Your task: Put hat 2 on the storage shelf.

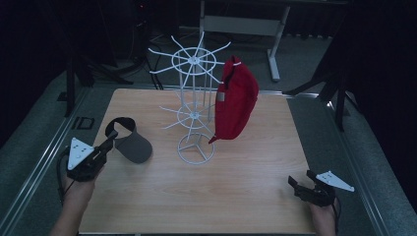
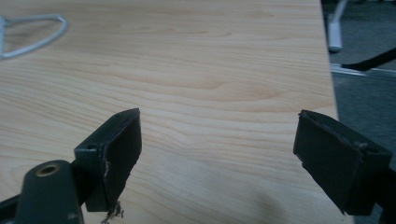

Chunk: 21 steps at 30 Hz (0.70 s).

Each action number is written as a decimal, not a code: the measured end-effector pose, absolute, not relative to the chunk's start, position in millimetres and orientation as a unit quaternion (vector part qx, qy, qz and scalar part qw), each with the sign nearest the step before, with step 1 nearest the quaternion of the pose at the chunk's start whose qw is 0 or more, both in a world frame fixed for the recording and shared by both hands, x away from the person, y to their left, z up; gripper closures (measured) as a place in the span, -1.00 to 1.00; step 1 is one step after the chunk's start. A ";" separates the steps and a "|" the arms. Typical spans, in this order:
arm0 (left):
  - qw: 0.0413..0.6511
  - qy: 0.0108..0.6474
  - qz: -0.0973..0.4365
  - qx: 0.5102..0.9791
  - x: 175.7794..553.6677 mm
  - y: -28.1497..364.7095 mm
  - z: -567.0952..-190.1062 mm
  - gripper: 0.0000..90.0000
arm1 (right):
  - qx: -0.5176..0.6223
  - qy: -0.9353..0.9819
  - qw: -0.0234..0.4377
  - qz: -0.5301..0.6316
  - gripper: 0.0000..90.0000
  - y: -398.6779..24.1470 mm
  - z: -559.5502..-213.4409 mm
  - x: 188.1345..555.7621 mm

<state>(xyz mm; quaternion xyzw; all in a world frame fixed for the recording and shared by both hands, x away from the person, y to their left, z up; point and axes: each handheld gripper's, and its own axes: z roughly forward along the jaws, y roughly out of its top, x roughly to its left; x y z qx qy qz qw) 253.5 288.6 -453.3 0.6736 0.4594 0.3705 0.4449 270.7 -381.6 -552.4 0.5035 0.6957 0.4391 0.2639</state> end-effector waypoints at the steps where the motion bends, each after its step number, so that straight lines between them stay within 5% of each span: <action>1: 0.444 0.457 0.373 0.674 253.5 288.2 -451.1 0.98 | 0.506 0.694 0.266 0.438 -0.67 -381.2 -552.7 270.6; 21: 0.477 0.402 0.392 0.677 250.5 281.0 -378.0 0.98 | 0.540 0.689 0.257 0.410 -0.67 -380.3 -554.1 275.1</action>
